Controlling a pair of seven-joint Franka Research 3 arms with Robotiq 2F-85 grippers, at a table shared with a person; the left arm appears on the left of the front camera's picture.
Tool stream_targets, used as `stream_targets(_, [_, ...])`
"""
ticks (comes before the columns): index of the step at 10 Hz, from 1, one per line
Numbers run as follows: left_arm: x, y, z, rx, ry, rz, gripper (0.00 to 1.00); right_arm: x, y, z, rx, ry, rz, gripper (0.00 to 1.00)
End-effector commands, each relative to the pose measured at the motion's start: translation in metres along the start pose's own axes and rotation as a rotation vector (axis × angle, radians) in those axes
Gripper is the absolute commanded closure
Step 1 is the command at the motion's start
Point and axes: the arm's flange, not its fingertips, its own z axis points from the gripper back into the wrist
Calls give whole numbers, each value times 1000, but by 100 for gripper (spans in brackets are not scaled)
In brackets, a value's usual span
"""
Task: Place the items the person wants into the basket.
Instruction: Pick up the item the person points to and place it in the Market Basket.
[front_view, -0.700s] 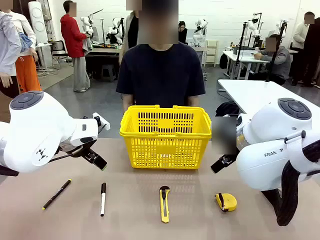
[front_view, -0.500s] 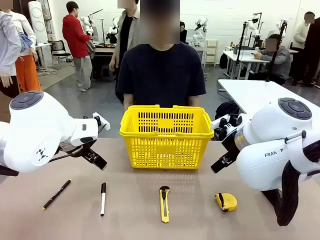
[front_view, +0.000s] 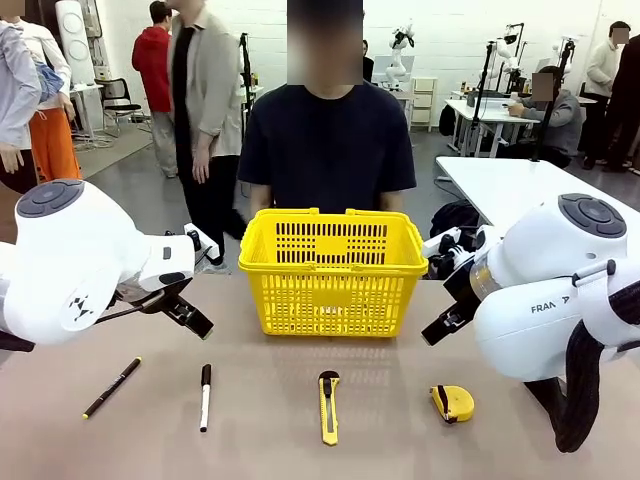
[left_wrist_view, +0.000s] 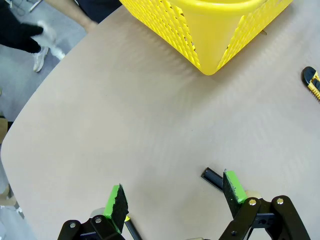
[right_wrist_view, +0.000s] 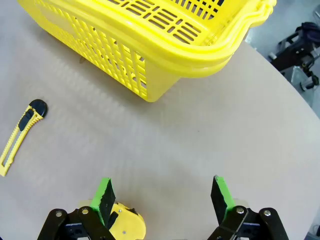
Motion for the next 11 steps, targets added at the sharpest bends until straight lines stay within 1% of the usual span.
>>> stream_targets(1, [0,0,0,0,0,0,0,0,0,0,0,0,0,0])
stream_targets(9, [0,0,0,0,0,0,0,0,0,0,0,0,0,0])
stream_targets(10, [14,-10,48,10,-15,-32,0,8,12,49,-78,-33,32,0])
stream_targets(11, [24,-23,104,20,-47,-58,0,10,21,107,-131,-41,54,0])
